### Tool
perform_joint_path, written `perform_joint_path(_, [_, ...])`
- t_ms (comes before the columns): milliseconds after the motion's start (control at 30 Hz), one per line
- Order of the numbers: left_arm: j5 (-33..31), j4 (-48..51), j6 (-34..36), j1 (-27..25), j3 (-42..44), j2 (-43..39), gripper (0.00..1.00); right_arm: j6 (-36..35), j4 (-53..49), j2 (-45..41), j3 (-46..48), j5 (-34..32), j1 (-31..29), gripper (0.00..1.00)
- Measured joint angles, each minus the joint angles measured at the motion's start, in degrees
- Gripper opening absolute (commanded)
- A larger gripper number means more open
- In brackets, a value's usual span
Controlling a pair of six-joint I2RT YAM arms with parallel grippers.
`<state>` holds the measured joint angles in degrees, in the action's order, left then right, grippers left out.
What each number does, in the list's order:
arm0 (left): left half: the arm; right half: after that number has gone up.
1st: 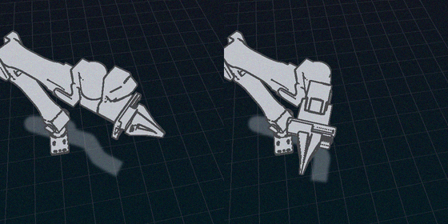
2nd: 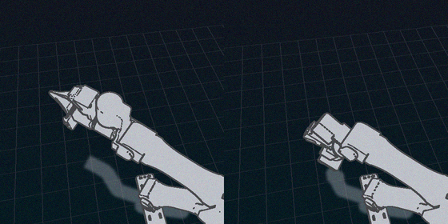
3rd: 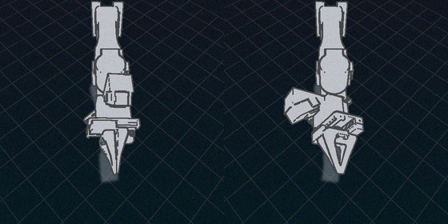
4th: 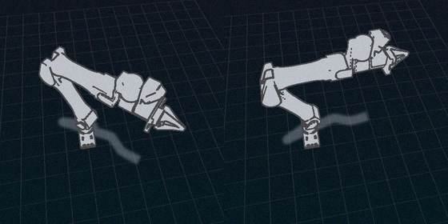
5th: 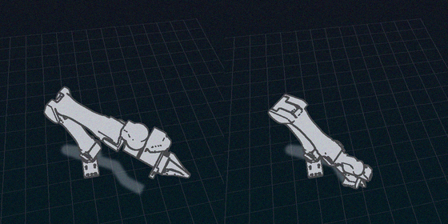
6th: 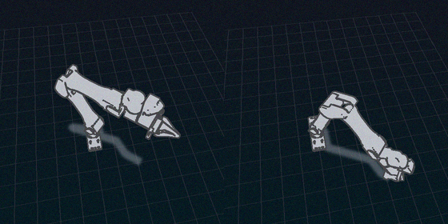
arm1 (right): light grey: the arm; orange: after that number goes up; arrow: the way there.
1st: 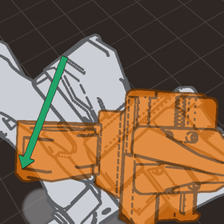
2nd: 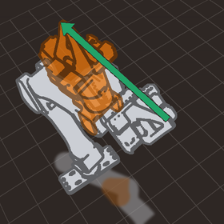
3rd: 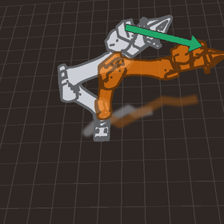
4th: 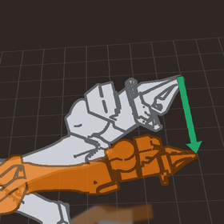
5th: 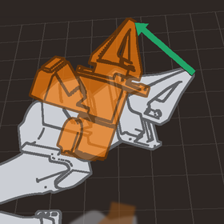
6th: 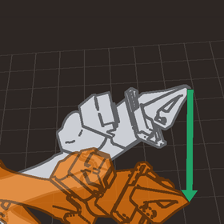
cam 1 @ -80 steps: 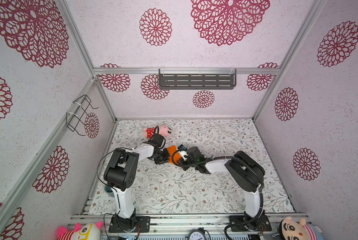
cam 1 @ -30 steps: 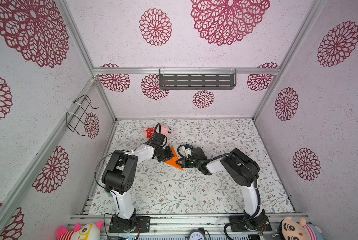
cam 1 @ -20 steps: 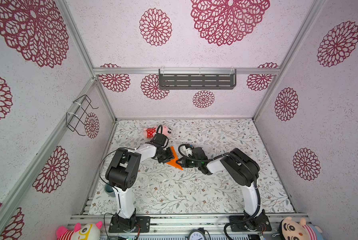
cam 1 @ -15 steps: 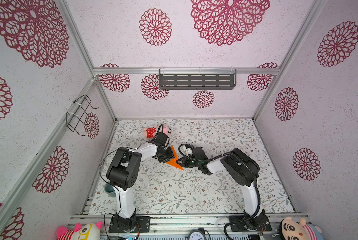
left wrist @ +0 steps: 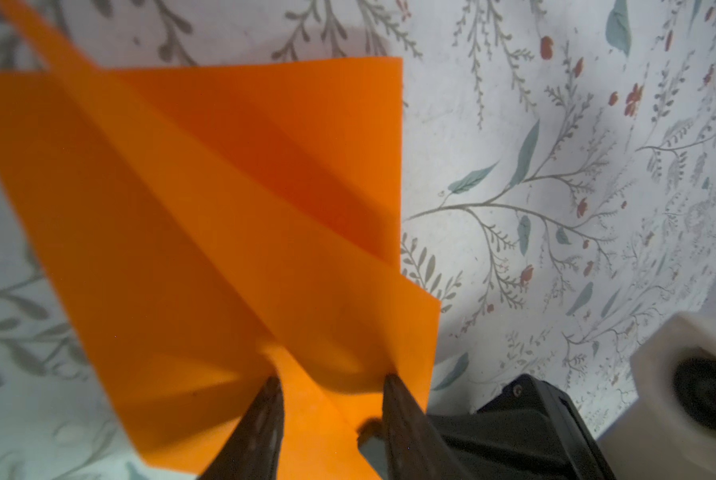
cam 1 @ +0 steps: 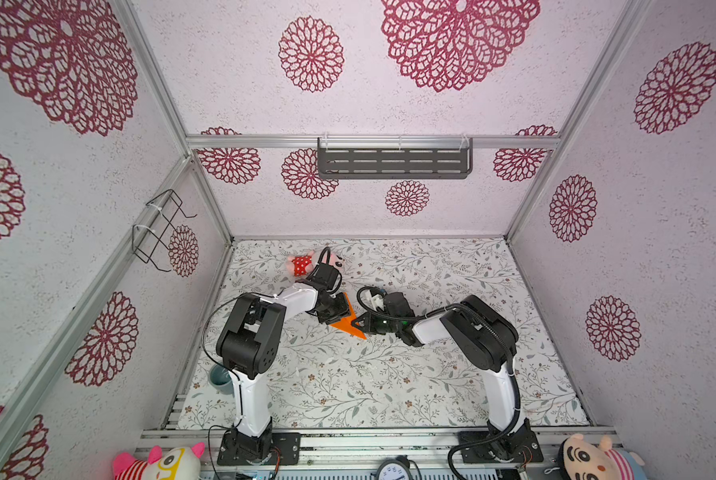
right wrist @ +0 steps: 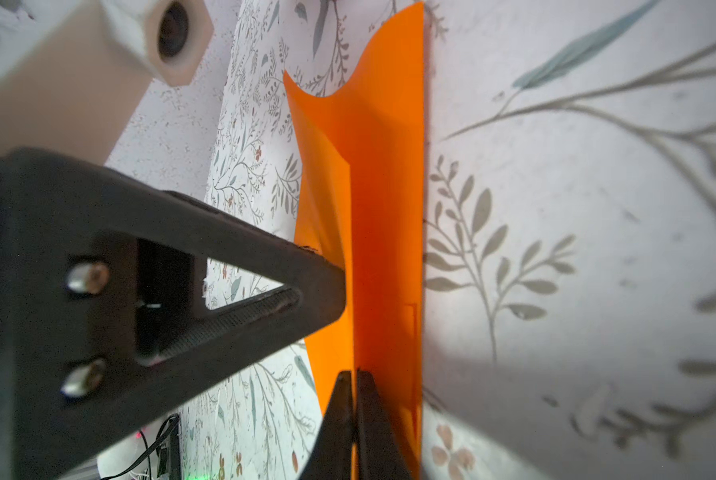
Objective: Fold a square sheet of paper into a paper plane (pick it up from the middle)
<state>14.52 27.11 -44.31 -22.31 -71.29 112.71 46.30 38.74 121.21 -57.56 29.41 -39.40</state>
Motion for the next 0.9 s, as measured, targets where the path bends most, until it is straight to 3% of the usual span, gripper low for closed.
perform_joint_path(233, [-2.36, 3.85, -0.07, -0.37, -2.78, 1.44, 0.36, 0.39, 0.04, -0.02, -0.39, 0.96, 0.15, 0.26])
perform_joint_path(500, [-3.56, 5.46, -0.04, -0.72, -3.91, 2.08, 0.34, 0.68, -0.63, -2.25, 1.57, 0.57, 0.98, 0.30])
perform_joint_path(900, [-4.00, 7.13, 0.31, -0.81, -5.14, 2.82, 0.32, -4.74, -6.95, -7.56, 3.43, -1.79, 1.38, 0.16])
